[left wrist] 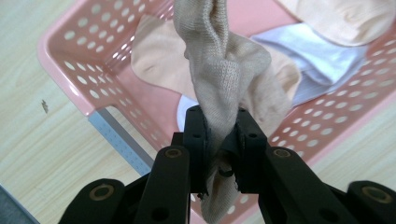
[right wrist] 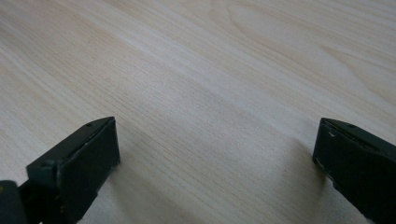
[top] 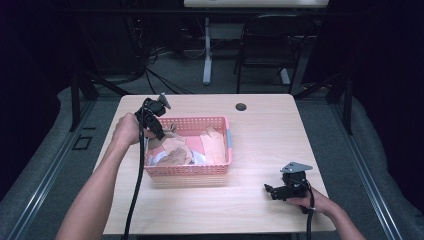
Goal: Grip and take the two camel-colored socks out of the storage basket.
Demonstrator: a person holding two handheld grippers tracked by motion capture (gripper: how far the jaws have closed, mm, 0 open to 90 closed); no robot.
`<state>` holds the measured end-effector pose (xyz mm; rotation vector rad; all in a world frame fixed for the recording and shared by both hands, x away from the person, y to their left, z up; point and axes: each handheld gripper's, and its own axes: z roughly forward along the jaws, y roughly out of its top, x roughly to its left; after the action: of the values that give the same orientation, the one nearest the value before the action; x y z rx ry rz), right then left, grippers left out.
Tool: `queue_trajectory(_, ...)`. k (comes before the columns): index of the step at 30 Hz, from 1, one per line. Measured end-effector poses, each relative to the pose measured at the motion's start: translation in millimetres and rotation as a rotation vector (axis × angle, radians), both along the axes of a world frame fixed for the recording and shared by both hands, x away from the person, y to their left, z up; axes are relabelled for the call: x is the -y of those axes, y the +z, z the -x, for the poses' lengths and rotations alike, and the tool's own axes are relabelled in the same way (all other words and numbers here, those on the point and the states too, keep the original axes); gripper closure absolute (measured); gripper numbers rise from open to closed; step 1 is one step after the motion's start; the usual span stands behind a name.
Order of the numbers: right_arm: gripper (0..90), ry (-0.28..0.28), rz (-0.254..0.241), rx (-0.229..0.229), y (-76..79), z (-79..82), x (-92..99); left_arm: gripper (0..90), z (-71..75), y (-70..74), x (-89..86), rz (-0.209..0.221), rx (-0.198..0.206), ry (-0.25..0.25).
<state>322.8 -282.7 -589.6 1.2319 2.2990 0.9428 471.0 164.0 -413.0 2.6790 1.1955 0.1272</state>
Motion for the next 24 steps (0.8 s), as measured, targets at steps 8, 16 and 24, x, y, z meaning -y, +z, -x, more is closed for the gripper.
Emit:
queue_trajectory(8,0.0,0.0,0.0,0.001,-0.1,0.0,0.0,77.8,3.2,28.7,5.0,0.011,0.042,-0.014)
queue_trajectory(16,0.0,0.0,0.0,0.001,-0.1,0.0,0.0,77.7,4.7,44.8,3.8,0.014,0.062,-0.021)
queue_trajectory(24,0.0,0.001,0.001,0.001,0.0,0.0,0.1,77.4,6.5,51.8,-7.9,0.03,0.074,-0.004)
